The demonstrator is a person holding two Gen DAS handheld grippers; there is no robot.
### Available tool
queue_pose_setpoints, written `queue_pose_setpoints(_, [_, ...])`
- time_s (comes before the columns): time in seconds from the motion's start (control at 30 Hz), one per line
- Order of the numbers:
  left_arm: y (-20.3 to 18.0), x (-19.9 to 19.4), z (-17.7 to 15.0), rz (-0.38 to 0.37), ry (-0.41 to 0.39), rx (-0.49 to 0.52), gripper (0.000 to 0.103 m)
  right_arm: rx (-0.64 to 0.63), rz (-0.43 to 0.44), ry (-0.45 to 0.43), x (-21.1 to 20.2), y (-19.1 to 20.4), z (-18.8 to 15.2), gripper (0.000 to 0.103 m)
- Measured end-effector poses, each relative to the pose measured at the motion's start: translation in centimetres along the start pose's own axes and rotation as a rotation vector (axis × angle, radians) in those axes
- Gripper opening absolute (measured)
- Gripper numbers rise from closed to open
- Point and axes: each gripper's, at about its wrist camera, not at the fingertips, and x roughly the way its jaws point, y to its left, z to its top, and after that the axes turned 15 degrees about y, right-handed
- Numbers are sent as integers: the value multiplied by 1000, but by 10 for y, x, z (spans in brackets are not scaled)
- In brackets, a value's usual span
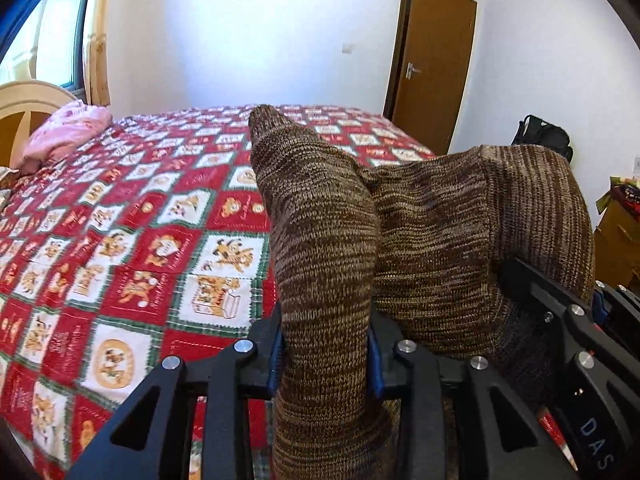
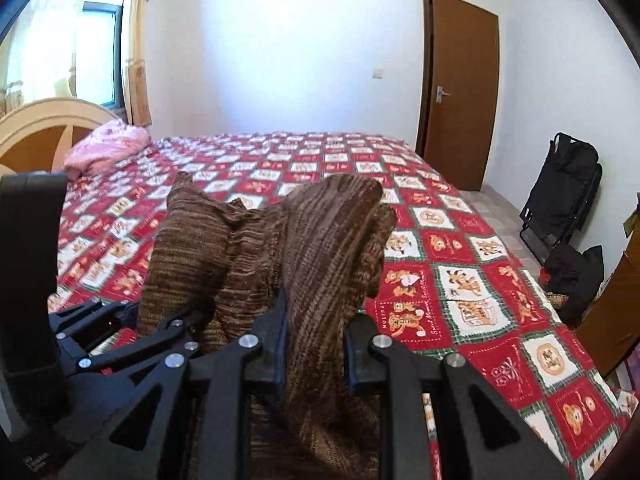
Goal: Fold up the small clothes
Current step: 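Lift the folded sweater with both grippers and fold it over once more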
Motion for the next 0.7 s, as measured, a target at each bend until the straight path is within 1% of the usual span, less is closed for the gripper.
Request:
queue_pose_setpoints(0.23, [4, -40, -11, -18, -56, 18, 34, 6, -10, -67, -39, 7, -9, 24])
queue_pose_setpoints(0.33, [3, -57, -17, -27, -75, 29, 34, 22, -2, -86, -52, 6, -14, 24])
queue_pose_setpoints(0.7, [-1, -109, -33, -53, -150, 100, 33, 59, 17, -149, -102, -5, -32, 24])
